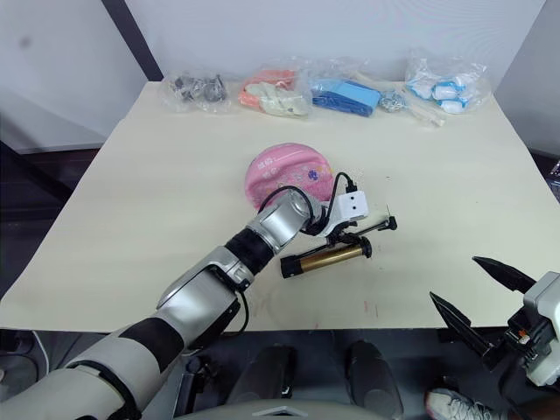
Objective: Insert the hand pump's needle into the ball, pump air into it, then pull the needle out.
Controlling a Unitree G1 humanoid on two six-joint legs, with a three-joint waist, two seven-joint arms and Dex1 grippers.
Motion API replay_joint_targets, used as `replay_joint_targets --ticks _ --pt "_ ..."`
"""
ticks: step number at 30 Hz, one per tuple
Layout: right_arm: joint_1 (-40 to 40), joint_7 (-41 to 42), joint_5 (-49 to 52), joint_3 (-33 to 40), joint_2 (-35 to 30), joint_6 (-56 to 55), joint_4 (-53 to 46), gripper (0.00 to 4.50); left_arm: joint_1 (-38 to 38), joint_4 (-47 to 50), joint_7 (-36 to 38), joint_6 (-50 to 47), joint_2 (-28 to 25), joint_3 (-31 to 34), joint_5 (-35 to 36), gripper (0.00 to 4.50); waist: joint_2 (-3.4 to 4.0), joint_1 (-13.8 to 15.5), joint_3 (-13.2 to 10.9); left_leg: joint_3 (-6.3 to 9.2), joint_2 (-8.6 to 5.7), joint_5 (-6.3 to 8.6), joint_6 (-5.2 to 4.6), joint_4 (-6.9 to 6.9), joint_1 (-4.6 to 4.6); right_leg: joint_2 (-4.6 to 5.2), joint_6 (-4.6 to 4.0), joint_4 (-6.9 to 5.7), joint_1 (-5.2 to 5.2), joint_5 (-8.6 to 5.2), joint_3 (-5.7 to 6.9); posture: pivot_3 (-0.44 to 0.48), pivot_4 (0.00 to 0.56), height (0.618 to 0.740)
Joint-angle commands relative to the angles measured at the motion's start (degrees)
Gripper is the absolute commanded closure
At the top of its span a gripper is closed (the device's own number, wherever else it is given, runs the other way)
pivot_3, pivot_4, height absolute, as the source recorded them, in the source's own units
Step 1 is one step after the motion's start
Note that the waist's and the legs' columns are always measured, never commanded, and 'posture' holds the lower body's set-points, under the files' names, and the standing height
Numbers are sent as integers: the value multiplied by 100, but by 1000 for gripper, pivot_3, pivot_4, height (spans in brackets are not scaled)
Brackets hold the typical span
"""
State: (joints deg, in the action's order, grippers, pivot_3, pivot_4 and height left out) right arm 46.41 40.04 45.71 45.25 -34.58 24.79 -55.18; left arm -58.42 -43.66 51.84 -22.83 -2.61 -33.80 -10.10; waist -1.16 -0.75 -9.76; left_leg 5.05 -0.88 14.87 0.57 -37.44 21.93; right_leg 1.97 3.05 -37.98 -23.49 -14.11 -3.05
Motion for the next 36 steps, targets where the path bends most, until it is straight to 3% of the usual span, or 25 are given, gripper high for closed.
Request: replay_joint_targets --ticks 1,10,13,16,20,24,32,36 --pt "65 4 28 32 11 -63 -151 0 -203 -347 -154 275 176 -25 -226 2469 0 0 0 0 0 0 0 0 0 0 0 0 0 0 0 0 150 740" --pt "202 -50 37 42 100 -70 -254 0 -329 -1212 -324 619 556 53 -508 2469 -1 17 2 1 -4 0 0 0 -4 2 6 2 8 -1 0 0 150 740" --pt "289 -23 36 80 142 -86 -260 0 -328 -1327 -315 701 523 97 -552 3155 -1 19 2 1 -4 0 -1 0 -5 3 8 3 10 -2 0 0 150 740" --pt "314 -21 29 76 149 -99 -261 0 -331 -1353 -289 722 501 147 -554 4431 -2 13 2 2 -4 0 -1 -1 -6 3 9 3 10 -1 0 0 150 740" --pt "337 -10 34 82 140 -105 -247 0 -255 -1180 -231 648 433 278 -487 4431 -1 -1 2 2 -3 0 -1 -1 -10 2 10 2 14 -2 0 0 150 740" --pt "361 16 65 121 129 -104 -222 0 -71 -525 -61 354 314 616 -204 4431 -1 -7 2 2 -1 0 -1 -1 -10 1 9 1 13 -2 1 0 150 740" --pt "337 -125 233 67 107 45 -179 0 738 1945 560 -779 -231 1002 403 4431 2 -2 2 4 2 0 0 -1 -9 2 6 2 13 0 2 0 150 740" --pt "204 -482 419 -111 -1 343 -211 0 1399 3050 771 -885 -605 1209 829 4431 4 -32 4 3 3 0 0 -2 -10 3 -4 2 13 6 0 0 150 740"
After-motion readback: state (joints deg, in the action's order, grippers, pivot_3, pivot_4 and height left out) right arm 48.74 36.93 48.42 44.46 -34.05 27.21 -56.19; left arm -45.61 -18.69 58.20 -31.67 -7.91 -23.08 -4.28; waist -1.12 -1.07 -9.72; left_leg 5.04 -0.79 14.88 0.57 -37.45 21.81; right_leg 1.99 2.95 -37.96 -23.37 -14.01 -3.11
